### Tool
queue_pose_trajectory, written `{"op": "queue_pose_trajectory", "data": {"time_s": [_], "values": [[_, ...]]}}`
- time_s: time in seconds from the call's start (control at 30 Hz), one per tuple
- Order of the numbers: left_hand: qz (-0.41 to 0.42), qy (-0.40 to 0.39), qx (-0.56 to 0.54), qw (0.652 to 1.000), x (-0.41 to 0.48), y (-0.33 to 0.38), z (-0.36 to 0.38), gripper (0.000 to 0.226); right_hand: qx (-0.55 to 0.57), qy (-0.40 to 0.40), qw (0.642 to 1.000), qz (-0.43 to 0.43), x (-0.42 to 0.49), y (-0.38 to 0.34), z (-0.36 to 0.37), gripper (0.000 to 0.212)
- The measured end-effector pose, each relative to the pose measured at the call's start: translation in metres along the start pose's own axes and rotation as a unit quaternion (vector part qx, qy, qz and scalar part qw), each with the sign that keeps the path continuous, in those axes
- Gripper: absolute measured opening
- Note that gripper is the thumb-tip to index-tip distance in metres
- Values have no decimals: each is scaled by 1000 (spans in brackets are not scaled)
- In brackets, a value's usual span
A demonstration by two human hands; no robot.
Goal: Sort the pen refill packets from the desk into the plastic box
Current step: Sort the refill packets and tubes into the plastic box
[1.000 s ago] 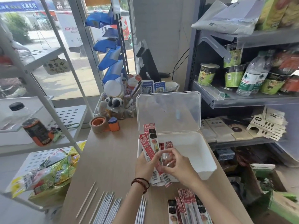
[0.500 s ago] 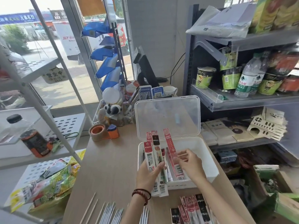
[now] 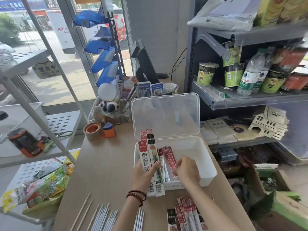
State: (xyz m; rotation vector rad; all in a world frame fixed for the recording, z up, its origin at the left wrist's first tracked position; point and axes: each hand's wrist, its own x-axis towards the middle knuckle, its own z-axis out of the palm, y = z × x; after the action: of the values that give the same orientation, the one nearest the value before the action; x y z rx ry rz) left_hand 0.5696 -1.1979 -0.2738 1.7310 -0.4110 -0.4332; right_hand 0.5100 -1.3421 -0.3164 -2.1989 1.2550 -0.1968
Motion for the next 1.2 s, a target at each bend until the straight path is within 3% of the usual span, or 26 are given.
{"op": "queue_pose_trajectory", "data": {"time_s": [0.17,0.37,0.5,0.7,0.87,1.03,1.2], "values": [[0,5,-10,1000,-2,3,0,17,-22,-10,1000,11,4,2,5,22],[-4,14,1,1000,-3,3,0,19,-23,-5,1000,-5,1,3,1,6],[3,20,-2,1000,-2,5,-1,19,61,42,995,-72,0,0,-4,13],[13,21,2,1000,-2,6,0,17,207,-77,951,-215,-26,-5,-34,37],[7,-14,-8,1000,-2,7,-1,15,152,-115,955,-227,-34,-9,-40,40],[-21,-33,-23,999,7,10,-10,20,267,-129,932,-210,-41,-32,-38,41],[-7,-54,-1,998,15,10,-27,14,290,-141,926,-196,-38,-48,-36,34]]}}
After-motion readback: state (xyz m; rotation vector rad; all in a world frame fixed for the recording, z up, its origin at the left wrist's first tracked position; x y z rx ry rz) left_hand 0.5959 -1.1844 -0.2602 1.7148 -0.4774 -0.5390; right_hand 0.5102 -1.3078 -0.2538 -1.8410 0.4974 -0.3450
